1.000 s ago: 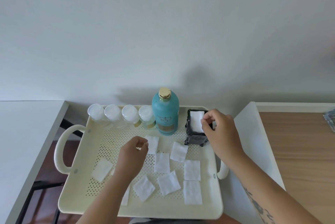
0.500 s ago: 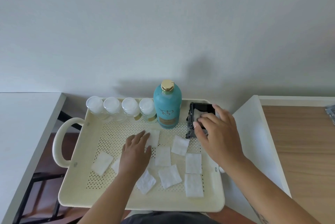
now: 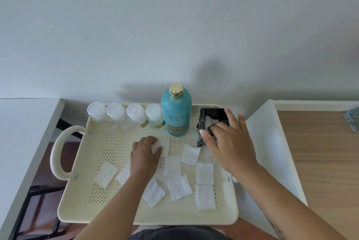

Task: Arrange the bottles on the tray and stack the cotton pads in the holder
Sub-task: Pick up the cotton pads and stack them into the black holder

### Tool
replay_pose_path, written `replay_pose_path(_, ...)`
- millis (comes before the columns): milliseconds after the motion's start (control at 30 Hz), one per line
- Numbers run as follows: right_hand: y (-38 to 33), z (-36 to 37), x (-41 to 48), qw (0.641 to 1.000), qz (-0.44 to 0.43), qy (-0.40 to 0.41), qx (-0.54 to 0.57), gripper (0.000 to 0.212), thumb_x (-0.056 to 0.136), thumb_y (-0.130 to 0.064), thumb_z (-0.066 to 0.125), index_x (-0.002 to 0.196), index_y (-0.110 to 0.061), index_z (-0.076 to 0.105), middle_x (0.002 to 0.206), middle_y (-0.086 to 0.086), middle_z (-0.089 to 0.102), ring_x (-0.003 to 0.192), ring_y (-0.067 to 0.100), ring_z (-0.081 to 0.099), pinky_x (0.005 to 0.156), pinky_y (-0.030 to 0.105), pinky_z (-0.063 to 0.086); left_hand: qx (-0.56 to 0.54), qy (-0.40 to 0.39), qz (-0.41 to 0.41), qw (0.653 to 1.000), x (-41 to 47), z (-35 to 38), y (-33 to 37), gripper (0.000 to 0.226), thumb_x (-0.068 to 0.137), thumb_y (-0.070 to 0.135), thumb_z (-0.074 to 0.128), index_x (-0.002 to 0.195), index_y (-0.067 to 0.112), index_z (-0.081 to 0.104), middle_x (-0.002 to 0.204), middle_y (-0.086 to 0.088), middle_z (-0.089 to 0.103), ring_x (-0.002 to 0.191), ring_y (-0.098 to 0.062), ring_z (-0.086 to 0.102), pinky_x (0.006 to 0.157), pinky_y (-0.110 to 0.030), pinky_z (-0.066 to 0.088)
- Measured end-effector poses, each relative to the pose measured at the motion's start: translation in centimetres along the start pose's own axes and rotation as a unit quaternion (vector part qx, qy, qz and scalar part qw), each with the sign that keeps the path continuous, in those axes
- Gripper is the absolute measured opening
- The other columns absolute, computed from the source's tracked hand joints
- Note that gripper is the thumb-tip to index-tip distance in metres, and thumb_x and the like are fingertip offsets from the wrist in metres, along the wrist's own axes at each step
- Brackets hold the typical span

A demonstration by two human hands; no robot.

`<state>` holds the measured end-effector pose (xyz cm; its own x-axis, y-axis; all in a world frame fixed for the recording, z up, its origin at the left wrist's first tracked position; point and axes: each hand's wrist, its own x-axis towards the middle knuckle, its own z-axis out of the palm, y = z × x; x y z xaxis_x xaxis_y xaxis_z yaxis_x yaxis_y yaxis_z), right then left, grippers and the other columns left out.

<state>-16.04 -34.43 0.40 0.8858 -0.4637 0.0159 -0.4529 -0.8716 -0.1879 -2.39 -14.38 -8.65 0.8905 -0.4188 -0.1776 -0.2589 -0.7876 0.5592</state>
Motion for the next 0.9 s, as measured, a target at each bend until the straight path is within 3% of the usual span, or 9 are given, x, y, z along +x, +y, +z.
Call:
replay_pose_path(167,-0.1,0.1,0.0,1.0,0.005,0.019,0.013,0.072,0.098,-0.063,0.01,0.091,-0.021,0.069,0.105,-0.009,0.07,0.146,0.022,0.022,0.118,0.047,0.022,-0.086,-0.075,-0.113,0.987,1.5,-0.3,0.7,0.036,0.088,0.019,0.064,0.12,0.022,0.05,0.091,0.001,0.058,0.096,-0.025,0.053,0.081,-0.041,0.053)
replay_pose_path(267,0.0,0.2,0.0,0.999,0.001,0.032,0.027,0.068,0.098,-0.062,0.015,0.091,-0.021,0.068,0.103,-0.009,0.069,0.145,0.022,0.025,0.116,0.046,0.026,-0.145,-0.067,-0.141,0.977,1.8,-0.9,1.1,0.014,0.087,0.013,0.061,0.099,0.019,0.055,0.083,0.003,0.057,0.077,-0.02,0.054,0.058,-0.028,0.046)
replay_pose_path(333,0.2,0.3,-0.1,0.998,-0.004,0.037,0.045,0.062,0.098,-0.059,0.021,0.095,-0.02,0.068,0.104,-0.008,0.069,0.145,0.023,0.026,0.114,0.046,0.029,-0.183,-0.05,-0.147,0.971,1.5,-1.5,1.2,0.004,0.087,0.014,0.062,0.087,0.016,0.058,0.08,0.002,0.057,0.067,-0.015,0.05,0.051,-0.022,0.039)
replay_pose_path(467,0.1,-0.2,-0.3,0.989,-0.02,0.1,0.108,0.041,0.096,-0.045,0.039,0.099,-0.017,0.07,0.104,-0.005,0.07,0.135,0.029,0.042,0.106,0.045,0.037,-0.247,-0.043,-0.118,0.961,0.4,-3.2,1.9,0.007,0.089,0.022,0.065,0.085,0.017,0.061,0.087,-0.002,0.064,0.069,-0.016,0.056,0.06,-0.026,0.046)
replay_pose_path(600,-0.8,-1.2,-0.9,0.964,-0.063,0.222,0.133,0.018,0.091,-0.026,0.056,0.094,-0.017,0.072,0.097,-0.005,0.069,0.106,0.026,0.057,0.089,0.038,0.042,-0.336,-0.083,-0.09,0.934,-0.7,-5.1,3.5,0.005,0.087,0.021,0.071,0.086,0.017,0.069,0.079,-0.002,0.072,0.068,-0.016,0.064,0.072,-0.036,0.055)
replay_pose_path(667,-1.6,-1.7,-1.3,0.955,-0.073,0.191,0.215,0.013,0.091,-0.023,0.061,0.098,-0.016,0.07,0.093,-0.006,0.065,0.092,0.018,0.056,0.08,0.029,0.045,-0.376,-0.103,-0.068,0.918,-1.4,-6.0,4.4,0.004,0.085,0.02,0.074,0.087,0.018,0.071,0.08,-0.001,0.076,0.07,-0.015,0.069,0.074,-0.034,0.058)
replay_pose_path(767,-3.3,-2.7,-1.6,0.916,-0.004,0.075,0.394,0.014,0.088,-0.024,0.068,0.102,-0.023,0.068,0.088,-0.013,0.062,0.08,0.009,0.057,0.068,0.013,0.044,-0.408,-0.128,-0.029,0.903,-2.1,-7.1,5.9,0.01,0.083,0.025,0.075,0.089,0.017,0.074,0.088,-0.008,0.077,0.083,-0.027,0.072,0.079,-0.039,0.059)
replay_pose_path(900,-4.5,-3.5,-1.1,0.829,0.111,-0.042,0.546,0.018,0.084,-0.034,0.072,0.101,-0.03,0.068,0.091,-0.011,0.071,0.084,0.004,0.066,0.074,0.019,0.053,-0.406,-0.153,0.025,0.901,-2.8,-8.1,7.7,0.015,0.082,0.03,0.076,0.092,0.02,0.075,0.091,-0.008,0.077,0.086,-0.029,0.071,0.079,-0.037,0.059)
